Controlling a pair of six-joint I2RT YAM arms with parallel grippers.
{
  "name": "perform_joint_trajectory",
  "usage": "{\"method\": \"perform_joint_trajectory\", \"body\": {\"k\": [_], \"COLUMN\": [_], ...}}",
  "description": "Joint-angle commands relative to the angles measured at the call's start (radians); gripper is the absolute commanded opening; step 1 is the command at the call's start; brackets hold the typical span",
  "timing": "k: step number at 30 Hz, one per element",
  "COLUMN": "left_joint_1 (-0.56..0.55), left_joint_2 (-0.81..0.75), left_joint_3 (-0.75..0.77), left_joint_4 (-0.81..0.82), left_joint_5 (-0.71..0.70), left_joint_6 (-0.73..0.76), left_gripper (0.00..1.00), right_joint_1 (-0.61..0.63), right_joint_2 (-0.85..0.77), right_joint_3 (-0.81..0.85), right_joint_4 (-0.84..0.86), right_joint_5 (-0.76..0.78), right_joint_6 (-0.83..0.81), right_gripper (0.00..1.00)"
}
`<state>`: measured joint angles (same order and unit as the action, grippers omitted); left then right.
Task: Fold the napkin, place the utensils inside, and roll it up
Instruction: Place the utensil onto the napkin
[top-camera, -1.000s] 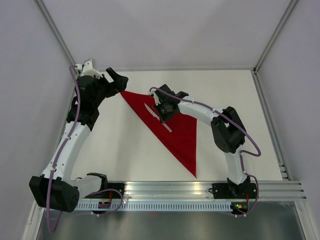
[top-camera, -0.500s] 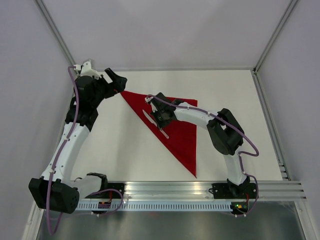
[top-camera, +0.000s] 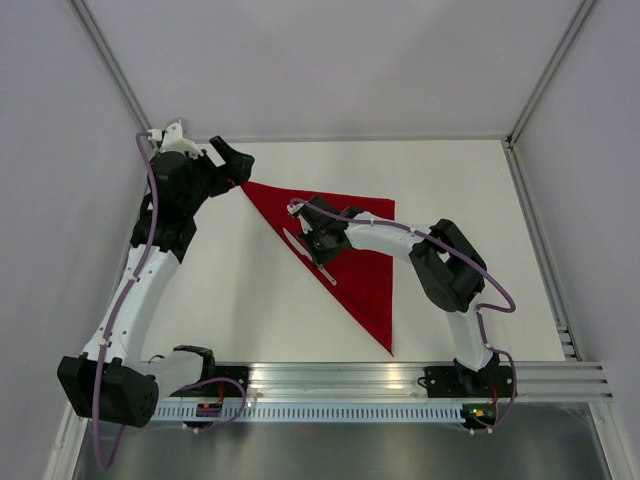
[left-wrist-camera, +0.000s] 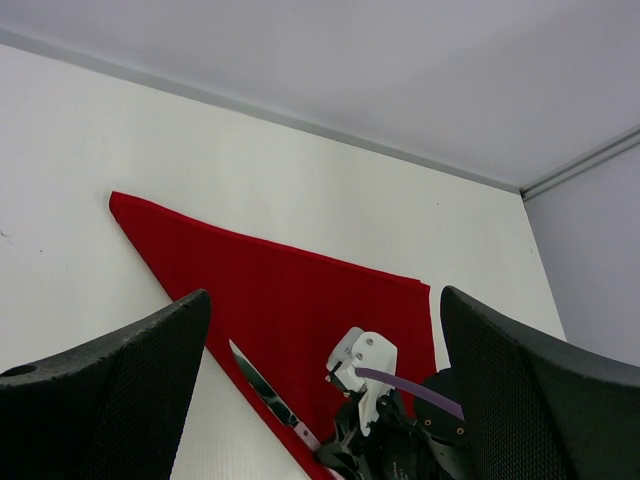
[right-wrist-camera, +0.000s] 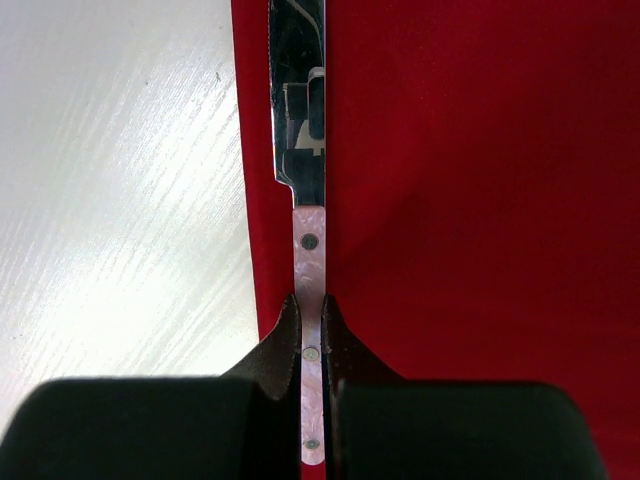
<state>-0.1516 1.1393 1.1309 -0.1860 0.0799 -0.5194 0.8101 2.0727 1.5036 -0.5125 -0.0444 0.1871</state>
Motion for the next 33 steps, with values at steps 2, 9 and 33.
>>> {"method": "perform_joint_trajectory", "body": {"k": [2,9,33], "left_joint_1": [0.007,0.009,0.023], "left_joint_2": [-0.021,-0.019,-0.016], "left_joint_3": [0.017,0.021,-0.003], "left_joint_4": [0.000,0.002,0.023], "left_joint_5": [0.001,0.001,0.011], "left_joint_6": [0.009,0.018,0.010], "left_gripper": [1.00,1.00,1.00], "right_joint_1": [0.008,0.011,0.015], "right_joint_2": [-0.002,0.015,0.035], "right_joint_3": [0.003,0.003,0.010], "right_joint_4": [0.023,0.019,0.000], "right_joint_5": [0.012,0.005,-0.020], "right_joint_6": [0.021,0.015,0.025], "right_gripper": [0.00,0.01,0.00]}}
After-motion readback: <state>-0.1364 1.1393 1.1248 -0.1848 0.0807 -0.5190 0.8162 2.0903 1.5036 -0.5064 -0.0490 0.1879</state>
